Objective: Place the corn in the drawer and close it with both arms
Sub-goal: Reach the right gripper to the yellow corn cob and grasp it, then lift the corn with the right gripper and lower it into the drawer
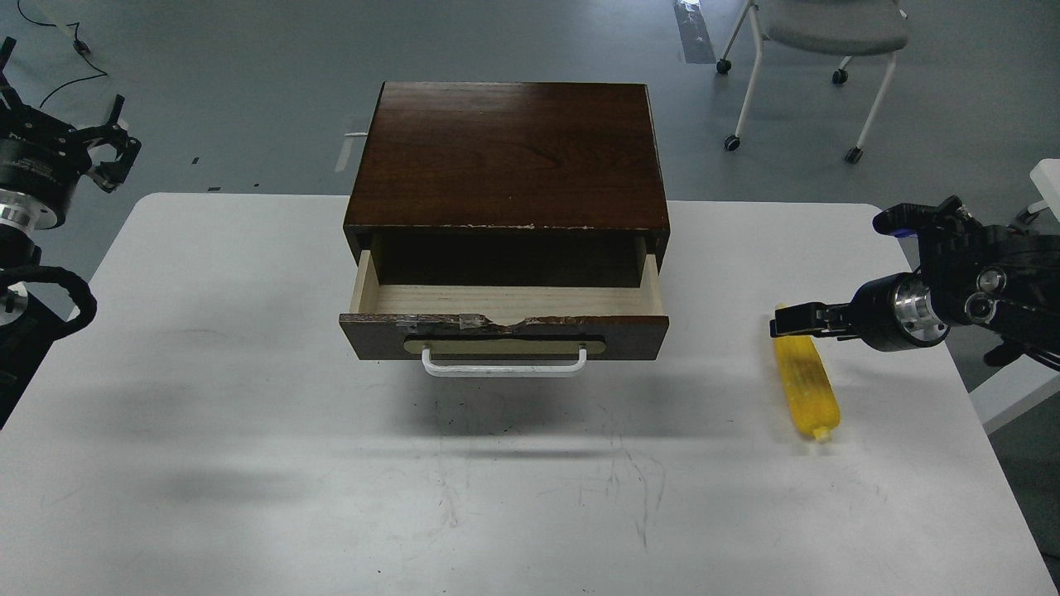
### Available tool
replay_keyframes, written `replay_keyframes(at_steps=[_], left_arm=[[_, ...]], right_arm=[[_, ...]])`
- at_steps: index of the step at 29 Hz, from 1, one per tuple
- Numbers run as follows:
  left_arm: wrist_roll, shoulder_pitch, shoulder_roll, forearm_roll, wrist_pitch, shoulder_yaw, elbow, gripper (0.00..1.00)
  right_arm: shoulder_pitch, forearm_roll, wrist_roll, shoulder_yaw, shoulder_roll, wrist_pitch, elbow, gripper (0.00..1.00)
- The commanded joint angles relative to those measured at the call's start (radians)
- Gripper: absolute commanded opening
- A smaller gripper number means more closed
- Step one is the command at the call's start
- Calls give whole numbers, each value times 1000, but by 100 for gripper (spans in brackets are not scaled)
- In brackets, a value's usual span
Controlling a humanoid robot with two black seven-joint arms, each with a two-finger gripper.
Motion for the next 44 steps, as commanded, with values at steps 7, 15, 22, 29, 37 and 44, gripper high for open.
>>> replay_keyframes(at_steps=[7,15,22,29,37,44], left_arm=[[2,0,3,0,0,0,2,98],[12,0,29,12,0,9,2,98],[12,0,54,63,0,57,0,98],[49,-3,69,64,0,60,5,98],[49,-5,75,64,0,58,2,98],[66,-5,78,64,0,60,2,98]], right_arm=[[-33,-7,7,12,15,-31,-7,21],[142,0,24,57,-104,-31,49,9],[482,-20,24,57,-161,-31,235,6],[711,-235,58,58,34,-31,290,3],[715,-511,92,45,307,-30,318,3],[688,-672,101,5,486,-26,322,4]])
